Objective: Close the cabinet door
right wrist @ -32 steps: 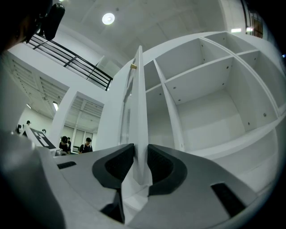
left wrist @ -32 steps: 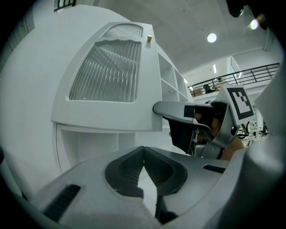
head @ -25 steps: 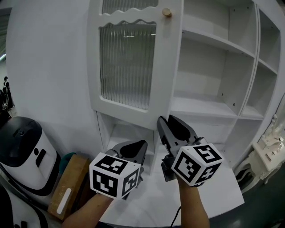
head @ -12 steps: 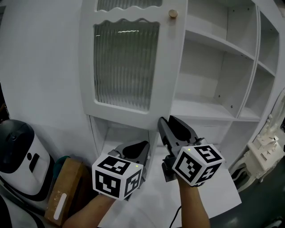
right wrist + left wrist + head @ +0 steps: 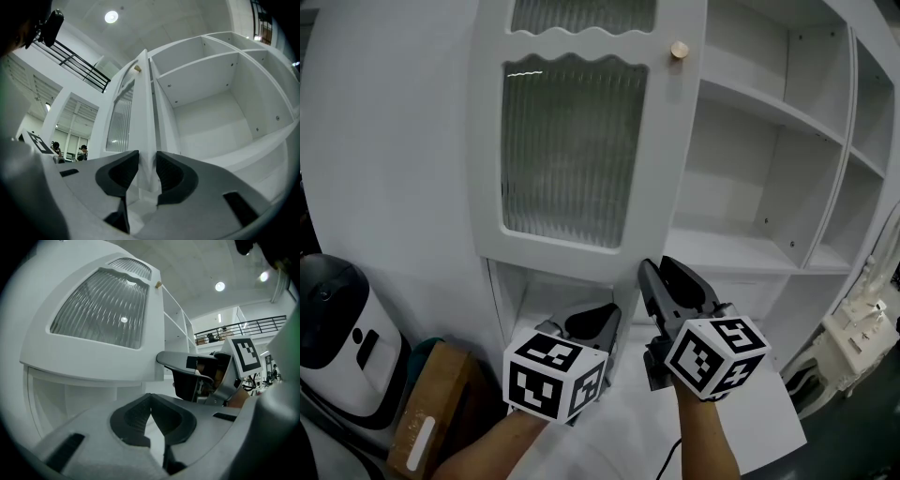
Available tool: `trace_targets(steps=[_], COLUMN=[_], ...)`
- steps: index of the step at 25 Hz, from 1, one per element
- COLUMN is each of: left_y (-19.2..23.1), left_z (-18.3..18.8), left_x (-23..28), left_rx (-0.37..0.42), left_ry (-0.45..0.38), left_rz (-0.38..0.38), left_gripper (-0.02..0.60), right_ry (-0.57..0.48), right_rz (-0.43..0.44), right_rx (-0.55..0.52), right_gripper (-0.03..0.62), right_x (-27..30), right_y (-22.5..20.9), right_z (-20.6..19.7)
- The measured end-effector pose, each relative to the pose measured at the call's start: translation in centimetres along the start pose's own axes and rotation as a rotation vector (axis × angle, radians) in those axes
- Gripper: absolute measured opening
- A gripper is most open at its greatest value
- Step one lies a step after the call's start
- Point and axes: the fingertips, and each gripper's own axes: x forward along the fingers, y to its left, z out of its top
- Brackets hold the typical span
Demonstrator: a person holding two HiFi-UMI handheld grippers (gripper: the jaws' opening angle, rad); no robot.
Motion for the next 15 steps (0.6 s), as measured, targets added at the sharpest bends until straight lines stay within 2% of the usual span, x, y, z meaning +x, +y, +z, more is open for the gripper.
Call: trace_targets(steps=[15], left_y=[1.6], left_z=[0.1], left_x=[1.5], left_rx=[-0.011], left_ry=[-0.010], left_rz=[-0.014], left_gripper=[0.012], right_ry=[0.020], right_rz=[-0.071], right_rx=[-0.086], right_gripper=[0.124], right_x=[2.3], right_y=[-1.4], right_z=[-0.3])
